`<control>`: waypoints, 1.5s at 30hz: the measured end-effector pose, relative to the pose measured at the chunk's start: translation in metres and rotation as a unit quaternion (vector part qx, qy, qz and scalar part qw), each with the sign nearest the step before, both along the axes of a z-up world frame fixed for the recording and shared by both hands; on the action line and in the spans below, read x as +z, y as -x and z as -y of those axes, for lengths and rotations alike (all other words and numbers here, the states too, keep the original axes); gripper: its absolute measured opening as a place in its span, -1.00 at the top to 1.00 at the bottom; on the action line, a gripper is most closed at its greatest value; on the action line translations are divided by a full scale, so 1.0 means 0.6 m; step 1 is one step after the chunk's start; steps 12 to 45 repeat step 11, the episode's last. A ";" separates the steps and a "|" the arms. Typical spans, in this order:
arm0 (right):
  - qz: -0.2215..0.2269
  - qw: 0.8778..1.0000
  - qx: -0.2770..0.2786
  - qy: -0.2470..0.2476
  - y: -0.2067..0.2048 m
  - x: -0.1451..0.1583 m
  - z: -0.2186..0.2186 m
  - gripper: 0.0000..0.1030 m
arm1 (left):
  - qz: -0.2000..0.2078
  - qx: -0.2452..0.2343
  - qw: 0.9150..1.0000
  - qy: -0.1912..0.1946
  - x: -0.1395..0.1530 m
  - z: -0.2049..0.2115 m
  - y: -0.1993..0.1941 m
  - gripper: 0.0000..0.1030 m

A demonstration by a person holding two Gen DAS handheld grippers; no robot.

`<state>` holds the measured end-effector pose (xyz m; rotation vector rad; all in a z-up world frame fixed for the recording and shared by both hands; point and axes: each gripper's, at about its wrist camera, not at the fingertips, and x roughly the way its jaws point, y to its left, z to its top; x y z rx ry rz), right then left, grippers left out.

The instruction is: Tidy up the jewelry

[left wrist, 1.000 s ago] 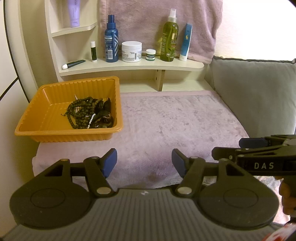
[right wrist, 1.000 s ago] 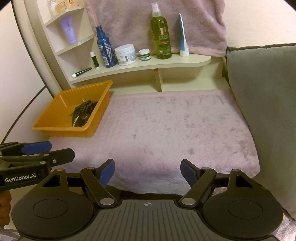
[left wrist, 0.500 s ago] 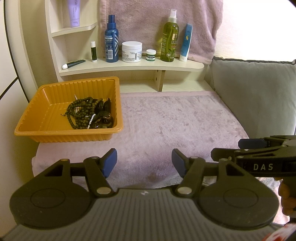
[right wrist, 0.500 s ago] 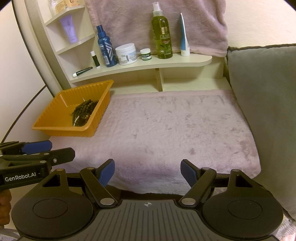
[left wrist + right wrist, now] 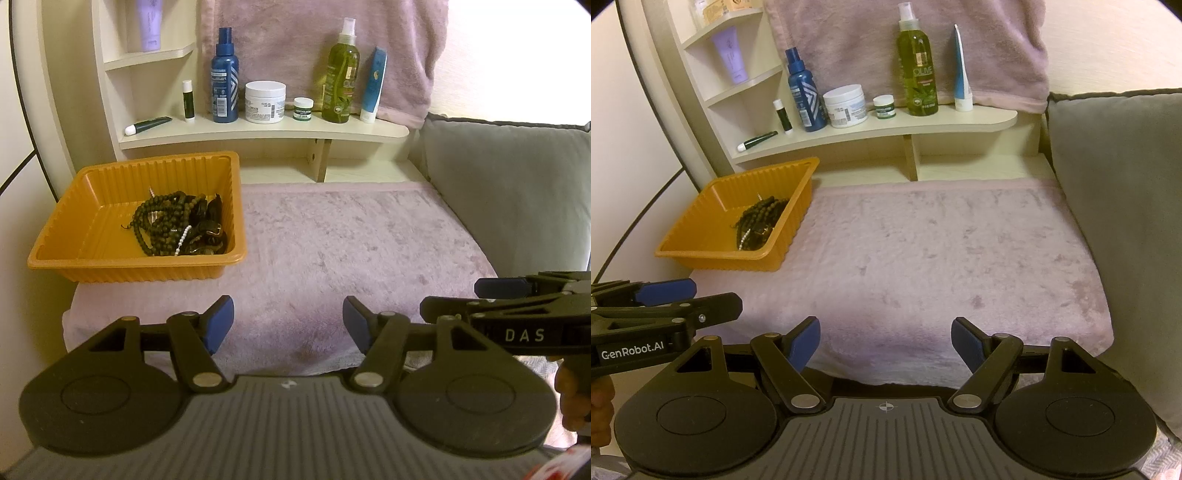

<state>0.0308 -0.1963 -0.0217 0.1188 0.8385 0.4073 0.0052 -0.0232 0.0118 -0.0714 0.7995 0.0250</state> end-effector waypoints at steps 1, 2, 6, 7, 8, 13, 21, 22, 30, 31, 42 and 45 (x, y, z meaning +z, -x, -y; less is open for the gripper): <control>0.000 1.000 0.000 0.000 0.000 0.000 0.000 -0.51 | 0.000 0.000 1.000 0.000 0.000 0.000 0.000 -0.22; 0.000 1.000 -0.001 0.000 0.000 0.000 0.000 -0.51 | 0.000 0.000 1.000 0.000 0.000 0.000 0.000 -0.22; 0.000 1.000 0.000 0.001 0.001 -0.001 -0.002 -0.51 | 0.001 0.000 1.000 0.001 0.000 -0.001 0.000 -0.22; 0.000 1.000 -0.001 0.000 0.001 -0.001 -0.002 -0.51 | 0.001 0.001 1.000 0.001 0.000 -0.001 -0.001 -0.22; 0.000 1.000 -0.001 0.000 0.001 -0.001 -0.002 -0.51 | 0.002 0.001 1.000 0.002 0.000 0.000 -0.002 -0.22; 0.000 1.000 -0.001 0.000 0.000 -0.001 -0.001 -0.51 | -0.001 0.002 1.000 0.003 0.000 -0.001 -0.004 -0.22; 0.000 1.000 -0.001 0.000 0.000 -0.001 -0.001 -0.51 | -0.001 0.002 1.000 0.003 0.000 -0.001 -0.004 -0.22; 0.000 1.000 -0.001 0.000 0.000 -0.001 -0.001 -0.51 | -0.001 0.002 1.000 0.003 0.000 -0.001 -0.004 -0.22; 0.000 1.000 -0.001 0.000 0.000 -0.001 -0.001 -0.51 | -0.001 0.002 1.000 0.003 0.000 -0.001 -0.004 -0.22; 0.000 1.000 -0.001 0.000 0.000 -0.001 -0.001 -0.51 | -0.001 0.002 1.000 0.003 0.000 -0.001 -0.004 -0.22; 0.000 1.000 -0.001 0.000 0.000 -0.001 -0.001 -0.51 | -0.001 0.002 1.000 0.003 0.000 -0.001 -0.004 -0.22; 0.000 1.000 -0.001 0.000 0.000 -0.001 -0.001 -0.51 | -0.001 0.002 1.000 0.003 0.000 -0.001 -0.004 -0.22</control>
